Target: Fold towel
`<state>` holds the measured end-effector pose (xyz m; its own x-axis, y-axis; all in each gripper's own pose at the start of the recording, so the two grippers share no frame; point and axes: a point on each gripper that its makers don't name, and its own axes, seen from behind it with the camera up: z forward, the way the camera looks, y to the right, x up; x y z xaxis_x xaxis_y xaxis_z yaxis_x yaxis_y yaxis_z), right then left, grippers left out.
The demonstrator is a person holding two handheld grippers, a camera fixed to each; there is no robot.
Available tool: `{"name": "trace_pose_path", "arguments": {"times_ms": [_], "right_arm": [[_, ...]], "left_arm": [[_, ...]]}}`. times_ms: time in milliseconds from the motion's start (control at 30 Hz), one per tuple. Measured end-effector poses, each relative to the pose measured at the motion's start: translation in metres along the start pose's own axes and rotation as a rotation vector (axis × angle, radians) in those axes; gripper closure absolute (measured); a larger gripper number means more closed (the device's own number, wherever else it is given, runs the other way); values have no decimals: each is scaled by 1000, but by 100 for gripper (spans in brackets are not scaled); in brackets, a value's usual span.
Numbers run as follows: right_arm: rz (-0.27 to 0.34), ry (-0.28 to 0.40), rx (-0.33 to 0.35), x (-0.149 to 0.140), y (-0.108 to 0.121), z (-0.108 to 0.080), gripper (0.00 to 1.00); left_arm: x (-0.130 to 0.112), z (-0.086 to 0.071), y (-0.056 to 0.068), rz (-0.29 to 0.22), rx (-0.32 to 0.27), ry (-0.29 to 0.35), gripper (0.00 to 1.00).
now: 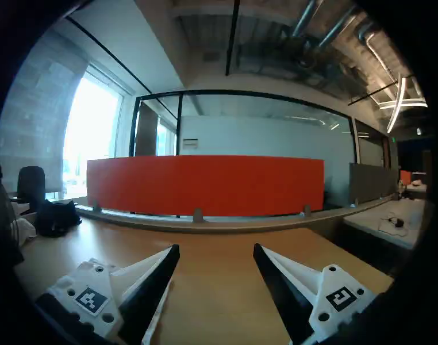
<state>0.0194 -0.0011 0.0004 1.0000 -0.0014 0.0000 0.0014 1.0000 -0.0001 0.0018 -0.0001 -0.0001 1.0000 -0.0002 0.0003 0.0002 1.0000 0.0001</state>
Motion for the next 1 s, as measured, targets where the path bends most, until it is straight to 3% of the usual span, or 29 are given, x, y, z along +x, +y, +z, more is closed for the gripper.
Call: {"name": "trace_pose_path", "arguments": {"times_ms": [500,1000], "right_arm": [[4,-6,-3,97,-8,-5,1],[-3,-2,-1,135,-13,-12,1]], "left_arm": [[87,-3,-7,2,2,-5,1],[116,-7,-11,2,-11,-18,1]]}}
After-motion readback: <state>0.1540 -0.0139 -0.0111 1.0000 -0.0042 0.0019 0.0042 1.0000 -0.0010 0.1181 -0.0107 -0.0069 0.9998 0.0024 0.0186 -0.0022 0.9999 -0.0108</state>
